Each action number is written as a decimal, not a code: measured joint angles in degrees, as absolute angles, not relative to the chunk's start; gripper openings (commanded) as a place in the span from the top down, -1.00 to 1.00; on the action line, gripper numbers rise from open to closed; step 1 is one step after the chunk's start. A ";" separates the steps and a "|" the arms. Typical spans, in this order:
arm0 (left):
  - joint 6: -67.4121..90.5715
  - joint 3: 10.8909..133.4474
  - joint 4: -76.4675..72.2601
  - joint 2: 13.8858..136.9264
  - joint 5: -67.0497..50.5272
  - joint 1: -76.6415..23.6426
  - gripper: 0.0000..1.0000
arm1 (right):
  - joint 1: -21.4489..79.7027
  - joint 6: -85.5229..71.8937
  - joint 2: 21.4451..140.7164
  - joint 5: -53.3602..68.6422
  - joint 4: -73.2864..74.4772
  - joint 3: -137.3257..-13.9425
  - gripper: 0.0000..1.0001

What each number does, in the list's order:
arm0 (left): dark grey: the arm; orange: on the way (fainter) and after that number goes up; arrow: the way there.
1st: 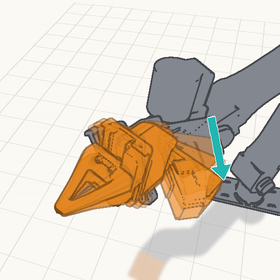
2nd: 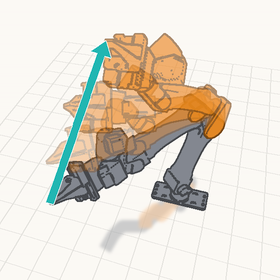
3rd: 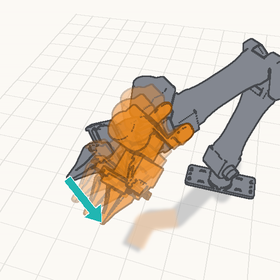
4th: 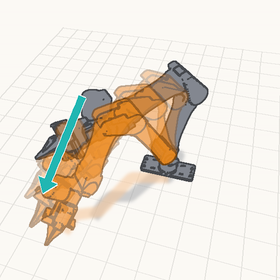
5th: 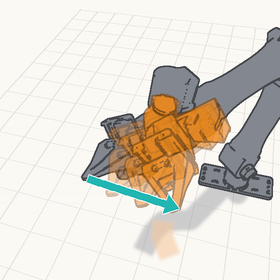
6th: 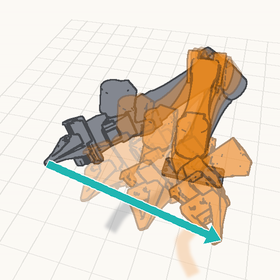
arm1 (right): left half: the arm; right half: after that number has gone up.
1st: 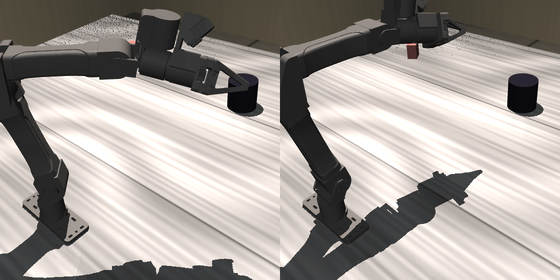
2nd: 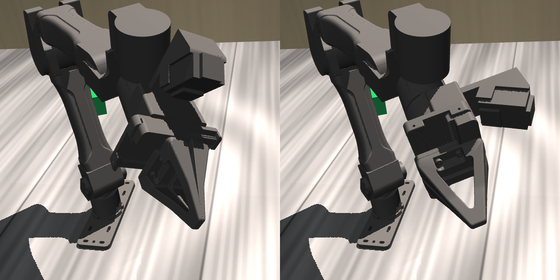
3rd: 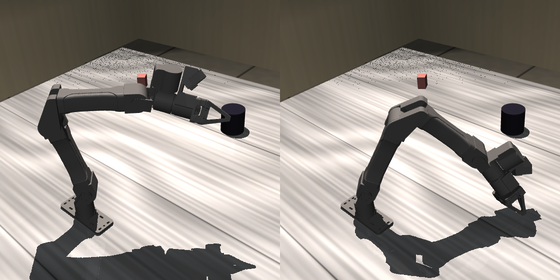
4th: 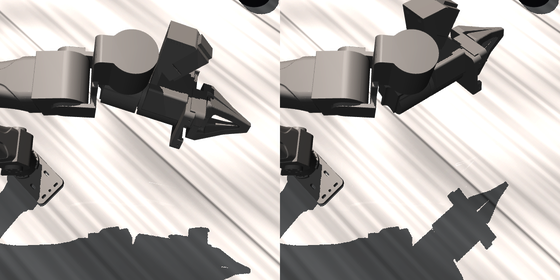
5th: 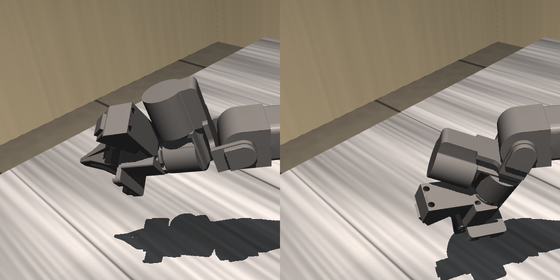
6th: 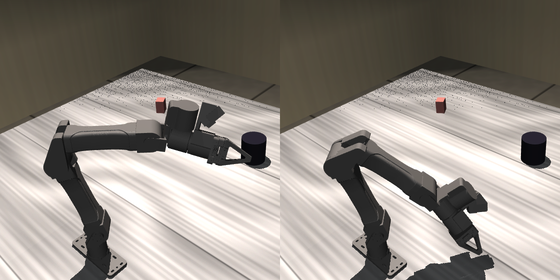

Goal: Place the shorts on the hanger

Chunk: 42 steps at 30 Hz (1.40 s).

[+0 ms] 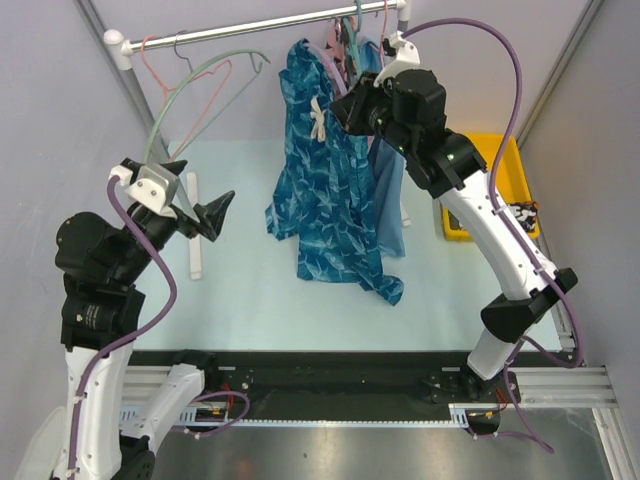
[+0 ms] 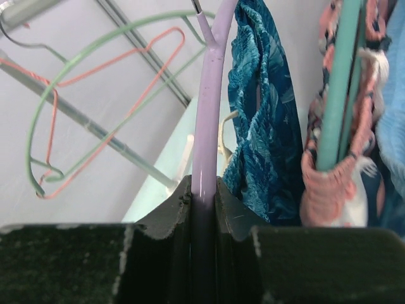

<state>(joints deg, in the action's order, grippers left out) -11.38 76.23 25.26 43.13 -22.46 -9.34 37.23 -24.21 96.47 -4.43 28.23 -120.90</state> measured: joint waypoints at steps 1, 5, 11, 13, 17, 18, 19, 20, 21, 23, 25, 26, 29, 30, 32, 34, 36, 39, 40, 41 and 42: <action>-11.38 76.07 25.23 43.13 -22.50 -9.34 -1.00 | 37.23 -24.32 97.06 -4.51 28.08 -121.75 1.00; -11.38 75.83 25.04 43.13 -22.63 -9.32 -0.99 | 37.23 -25.50 100.33 -4.99 26.83 -126.63 1.00; -11.35 75.83 24.91 43.13 -22.68 -9.32 -0.99 | 37.15 -28.21 104.49 -5.63 24.58 -131.90 1.00; -11.35 75.83 24.88 43.13 -22.70 -9.32 -0.99 | 37.10 -28.86 105.78 -5.82 24.34 -133.14 1.00; -11.38 75.83 24.88 43.18 -22.70 -9.32 -1.00 | 36.97 -29.89 108.49 -6.63 23.20 -135.31 1.00; -11.38 75.83 24.91 43.18 -22.70 -9.32 -1.00 | 36.91 -30.04 109.12 -6.72 22.79 -135.61 1.00; -11.38 75.83 24.88 43.20 -22.70 -9.32 -0.99 | 36.82 -30.06 109.80 -6.92 22.17 -135.79 1.00; -11.38 75.83 24.88 43.20 -22.70 -9.32 -0.99 | 36.75 -30.06 110.28 -7.05 21.93 -135.92 1.00; -11.38 75.83 24.91 43.20 -22.70 -9.32 -1.00 | 36.64 -30.06 110.96 -7.18 21.82 -136.35 1.00; -11.40 75.83 24.91 43.20 -22.70 -9.32 -0.99 | 36.36 -30.02 112.33 -7.38 21.28 -137.32 1.00; -11.42 75.77 24.93 43.18 -22.70 -9.32 -1.00 | 36.01 -30.02 113.49 -7.55 20.60 -137.93 1.00; -11.42 75.68 24.93 43.18 -22.70 -9.32 -1.00 | 35.77 -30.00 113.91 -7.64 20.29 -137.95 1.00; -11.44 75.20 24.93 43.16 -22.68 -9.32 -1.00 | 35.16 -30.00 114.67 -7.68 20.21 -137.91 1.00; -11.40 75.00 24.99 43.18 -22.65 -9.32 -1.00 | 34.96 -30.00 114.78 -7.64 20.03 -137.78 1.00; -11.29 74.91 25.28 43.57 -22.63 -9.32 -0.99 | 34.61 -30.00 114.87 -7.49 19.75 -137.49 1.00; -10.83 74.96 26.11 44.31 -22.65 -9.32 -0.99 | 34.30 -30.00 114.87 -7.31 19.07 -136.84 1.00; -10.46 74.98 27.35 45.43 -22.79 -9.32 -1.00 | 34.20 -29.98 114.87 -7.20 18.50 -136.16 0.85; -10.04 74.87 29.26 46.59 -23.40 -9.32 -0.99 | 34.00 -29.87 114.87 -7.07 18.04 -135.06 0.60; -9.91 74.65 30.11 46.85 -23.81 -9.30 -1.00 | 33.98 -29.78 114.87 -7.05 17.96 -134.50 0.53; -9.82 74.39 30.83 47.03 -24.18 -9.28 -0.99 | 33.98 -29.74 114.87 -7.03 17.80 -133.95 0.46; -9.58 74.08 31.27 47.11 -24.38 -9.28 -0.99 | 33.98 -29.65 114.87 -7.01 17.61 -133.56 0.37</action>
